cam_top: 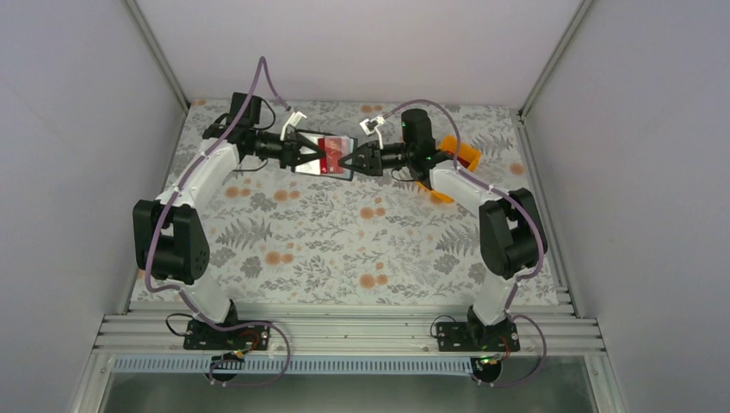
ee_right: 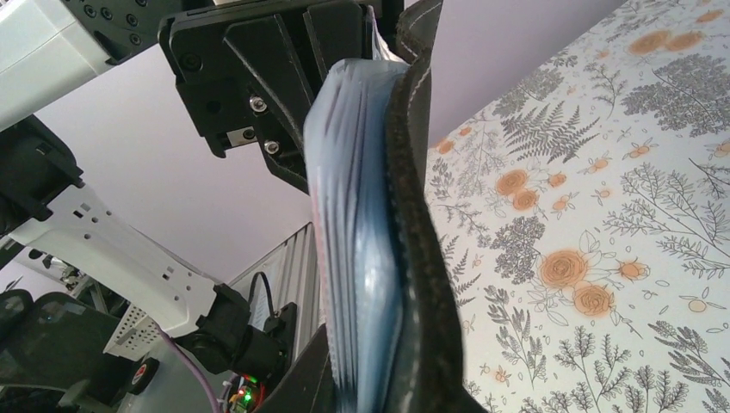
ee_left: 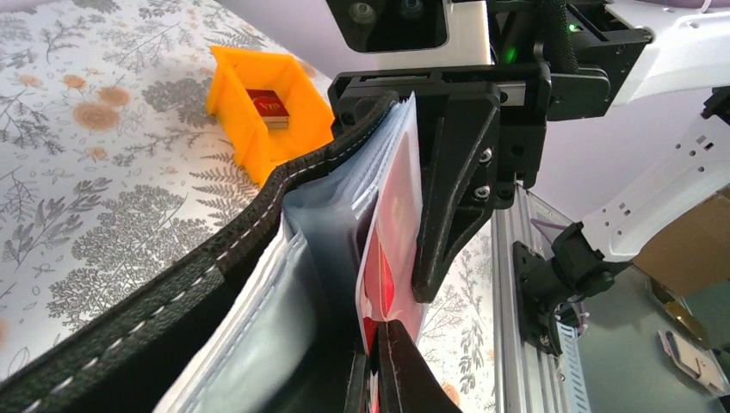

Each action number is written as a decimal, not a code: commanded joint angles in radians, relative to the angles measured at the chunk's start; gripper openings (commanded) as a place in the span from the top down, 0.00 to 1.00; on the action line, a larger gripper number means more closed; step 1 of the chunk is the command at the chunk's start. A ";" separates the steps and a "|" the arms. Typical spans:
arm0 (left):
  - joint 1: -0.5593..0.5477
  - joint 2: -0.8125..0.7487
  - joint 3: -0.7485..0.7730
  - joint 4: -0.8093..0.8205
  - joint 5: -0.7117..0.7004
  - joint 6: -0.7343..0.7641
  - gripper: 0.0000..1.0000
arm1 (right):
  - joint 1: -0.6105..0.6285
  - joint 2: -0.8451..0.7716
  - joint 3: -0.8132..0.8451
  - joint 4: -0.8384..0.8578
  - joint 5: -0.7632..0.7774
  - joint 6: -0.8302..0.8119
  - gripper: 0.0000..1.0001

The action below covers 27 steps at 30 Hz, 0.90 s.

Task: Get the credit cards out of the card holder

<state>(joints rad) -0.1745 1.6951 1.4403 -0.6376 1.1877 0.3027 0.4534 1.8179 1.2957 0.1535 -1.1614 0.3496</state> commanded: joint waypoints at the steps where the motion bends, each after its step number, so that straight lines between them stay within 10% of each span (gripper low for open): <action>1: -0.052 -0.015 0.030 -0.022 0.103 0.028 0.98 | 0.038 -0.020 0.025 0.007 0.010 -0.033 0.96; 8: 0.006 -0.017 -0.097 0.053 -0.097 -0.016 0.98 | 0.023 0.043 -0.015 -0.110 0.088 -0.073 0.78; 27: 0.094 0.166 -0.241 0.135 -0.346 0.025 0.98 | 0.014 0.320 -0.006 -0.175 0.102 -0.096 0.91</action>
<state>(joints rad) -0.1196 1.8416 1.2182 -0.5743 0.9226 0.2993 0.4728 2.0991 1.2755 0.0383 -1.0233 0.2756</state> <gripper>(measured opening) 0.027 0.156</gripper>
